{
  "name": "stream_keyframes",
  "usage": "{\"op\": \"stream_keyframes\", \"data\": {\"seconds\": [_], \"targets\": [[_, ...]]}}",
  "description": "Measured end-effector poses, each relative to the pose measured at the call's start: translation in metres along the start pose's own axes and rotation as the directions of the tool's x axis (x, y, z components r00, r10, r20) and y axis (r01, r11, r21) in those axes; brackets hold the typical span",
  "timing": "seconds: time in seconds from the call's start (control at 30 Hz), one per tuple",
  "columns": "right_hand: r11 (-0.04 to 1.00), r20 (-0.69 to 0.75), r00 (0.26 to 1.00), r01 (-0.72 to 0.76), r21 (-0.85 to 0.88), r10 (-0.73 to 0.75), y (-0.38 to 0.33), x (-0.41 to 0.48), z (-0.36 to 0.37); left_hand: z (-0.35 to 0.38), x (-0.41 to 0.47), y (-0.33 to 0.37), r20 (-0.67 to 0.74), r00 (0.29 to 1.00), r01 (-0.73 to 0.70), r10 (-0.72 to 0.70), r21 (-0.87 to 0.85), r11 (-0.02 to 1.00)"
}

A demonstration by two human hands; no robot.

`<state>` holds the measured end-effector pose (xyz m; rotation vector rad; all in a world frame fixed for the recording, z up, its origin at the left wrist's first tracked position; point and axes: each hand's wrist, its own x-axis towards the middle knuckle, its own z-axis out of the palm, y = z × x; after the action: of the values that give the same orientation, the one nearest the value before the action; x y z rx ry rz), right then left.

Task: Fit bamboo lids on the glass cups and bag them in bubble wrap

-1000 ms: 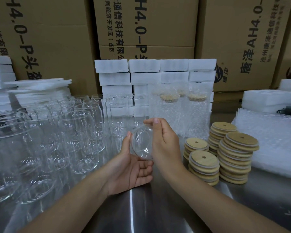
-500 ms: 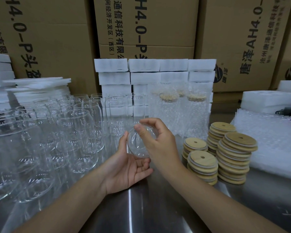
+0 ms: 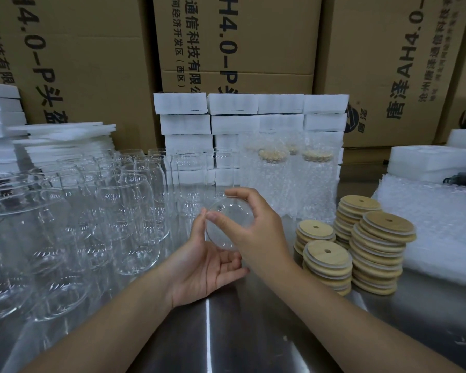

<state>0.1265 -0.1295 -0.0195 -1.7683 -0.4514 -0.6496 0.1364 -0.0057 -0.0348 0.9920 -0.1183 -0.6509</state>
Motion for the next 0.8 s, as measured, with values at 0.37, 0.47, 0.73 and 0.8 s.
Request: {"op": "stream_keyframes", "data": {"seconds": [0.37,0.47,0.73,0.8], "targets": [[0.981,-0.029,0.985,0.168,-0.097,-0.172,0.003,-0.002,0.002,0.003,0.003,-0.001,0.013,0.997,-0.074,0.073,0.055,0.996],[0.967,-0.048,0.971,0.227,-0.117,-0.234,0.001,-0.004,0.002,0.0,0.003,-0.001,0.038,0.992,-0.124,0.124,0.017,0.992],[0.997,-0.164,0.984,0.077,0.025,-0.072,-0.011,-0.01,0.007,-0.001,0.004,-0.002,0.088,0.956,-0.269,0.28,-0.115,0.956],[0.997,-0.169,0.986,0.005,0.081,0.009,-0.01,-0.009,0.008,-0.001,0.005,-0.002,0.103,0.949,-0.286,0.297,-0.108,0.952]]}}
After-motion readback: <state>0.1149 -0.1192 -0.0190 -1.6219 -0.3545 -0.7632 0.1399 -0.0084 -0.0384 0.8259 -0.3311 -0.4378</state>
